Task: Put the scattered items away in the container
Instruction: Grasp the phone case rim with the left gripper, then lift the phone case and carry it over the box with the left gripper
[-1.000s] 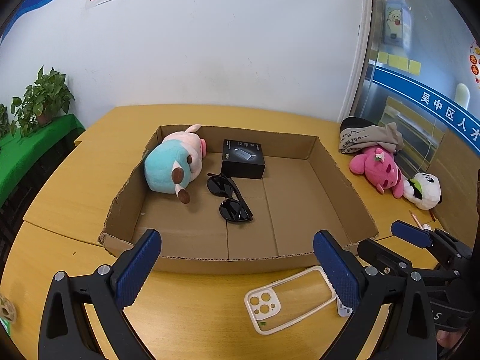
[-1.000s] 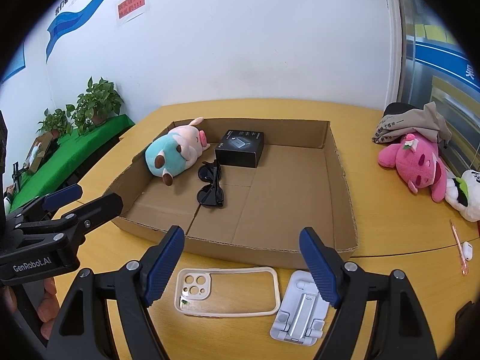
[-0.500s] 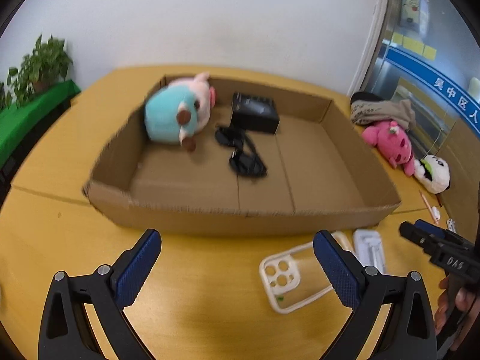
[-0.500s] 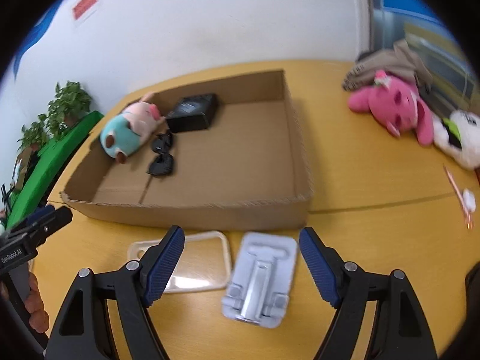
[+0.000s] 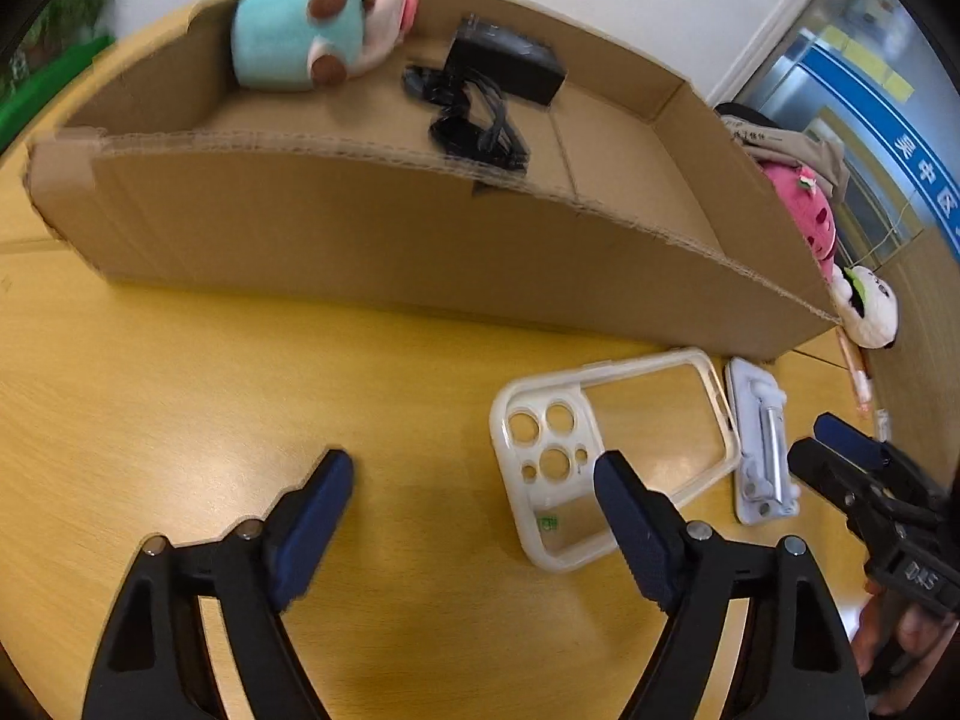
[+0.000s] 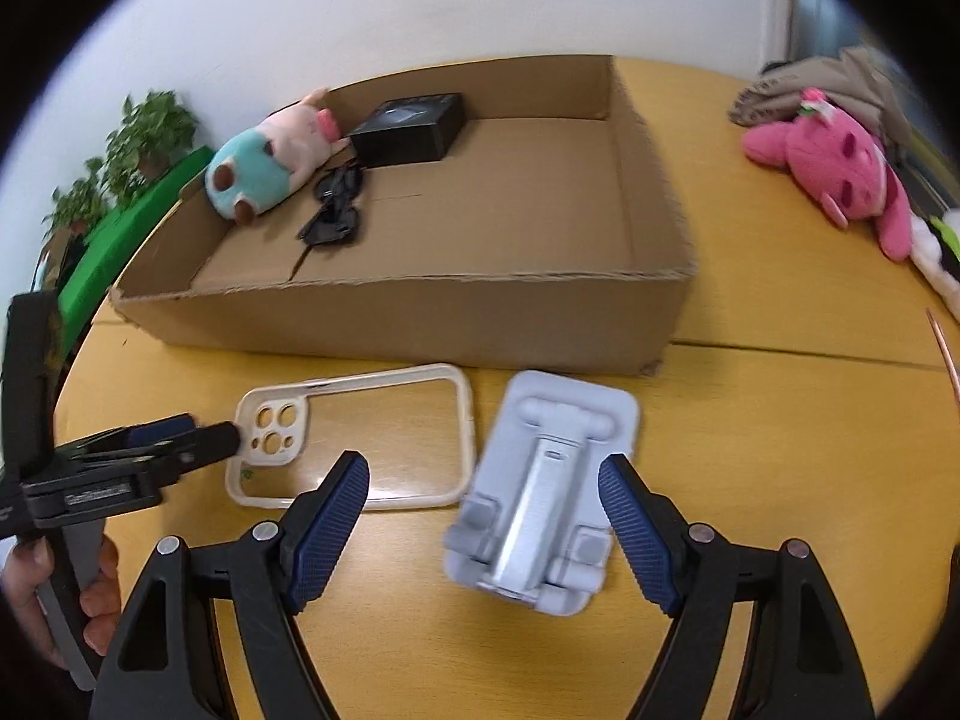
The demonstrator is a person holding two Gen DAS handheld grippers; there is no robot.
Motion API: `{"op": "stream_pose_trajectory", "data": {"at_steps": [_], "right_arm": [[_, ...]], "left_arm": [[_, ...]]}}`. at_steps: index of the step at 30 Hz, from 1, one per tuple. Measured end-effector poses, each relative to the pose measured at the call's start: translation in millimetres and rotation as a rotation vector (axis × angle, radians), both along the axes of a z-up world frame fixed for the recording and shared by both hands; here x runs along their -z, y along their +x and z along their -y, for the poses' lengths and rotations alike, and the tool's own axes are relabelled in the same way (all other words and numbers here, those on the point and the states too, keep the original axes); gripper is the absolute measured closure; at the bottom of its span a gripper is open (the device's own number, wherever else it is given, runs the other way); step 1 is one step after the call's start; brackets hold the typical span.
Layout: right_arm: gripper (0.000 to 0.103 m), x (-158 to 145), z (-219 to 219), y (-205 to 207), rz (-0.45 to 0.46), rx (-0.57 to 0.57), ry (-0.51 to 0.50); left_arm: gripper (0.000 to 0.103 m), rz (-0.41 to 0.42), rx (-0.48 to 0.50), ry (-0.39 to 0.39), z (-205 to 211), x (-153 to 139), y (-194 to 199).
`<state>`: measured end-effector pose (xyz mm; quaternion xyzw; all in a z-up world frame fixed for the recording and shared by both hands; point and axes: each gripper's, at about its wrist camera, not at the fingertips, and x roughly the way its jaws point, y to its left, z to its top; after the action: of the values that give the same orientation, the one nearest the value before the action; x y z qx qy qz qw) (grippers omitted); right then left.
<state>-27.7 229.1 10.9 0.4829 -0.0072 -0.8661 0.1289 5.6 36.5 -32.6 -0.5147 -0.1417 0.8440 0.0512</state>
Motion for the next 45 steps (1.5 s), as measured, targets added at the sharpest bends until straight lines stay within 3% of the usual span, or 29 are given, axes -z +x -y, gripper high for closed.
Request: {"op": "stream_pose_trajectory", "data": {"at_steps": [2, 6, 10, 22, 26, 29, 32, 34, 37, 41, 45], "right_arm": [[0.024, -1, 10, 0, -0.003, -0.028, 0.009], [0.024, 1, 20, 0, 0.004, -0.056, 0.006], [0.024, 5, 26, -1, 0.016, -0.071, 0.004], [0.026, 15, 67, -1, 0.035, -0.149, 0.001], [0.037, 25, 77, -1, 0.059, -0.155, -0.013], [0.062, 35, 82, -2, 0.084, -0.161, -0.002], [0.072, 39, 83, -1, 0.075, -0.15, 0.019], [0.089, 38, 83, 0, 0.07, -0.151, 0.018], [0.095, 37, 81, 0, 0.06, -0.145, 0.018], [0.095, 35, 77, 1, 0.06, -0.142, -0.013], [0.095, 16, 76, 8, 0.003, -0.137, -0.045]], "left_arm": [[0.027, 0.002, 0.007, -0.015, -4, 2, -2], [0.061, 0.001, -0.003, -0.095, -6, 4, -4], [0.093, 0.01, -0.028, -0.076, 11, 9, -3], [0.096, 0.017, -0.075, -0.048, 50, 10, 2], [0.096, 0.014, -0.071, -0.05, 52, 10, 4], [0.097, 0.014, -0.068, -0.048, 52, 9, 4], [0.097, 0.015, -0.065, -0.043, 53, 10, 4], [0.097, 0.013, -0.065, -0.048, 52, 10, 4], [0.097, 0.014, -0.064, -0.048, 53, 9, 4], [0.097, 0.012, -0.072, -0.04, 55, 7, 7], [0.098, -0.023, -0.085, -0.031, 59, -11, 16]]}}
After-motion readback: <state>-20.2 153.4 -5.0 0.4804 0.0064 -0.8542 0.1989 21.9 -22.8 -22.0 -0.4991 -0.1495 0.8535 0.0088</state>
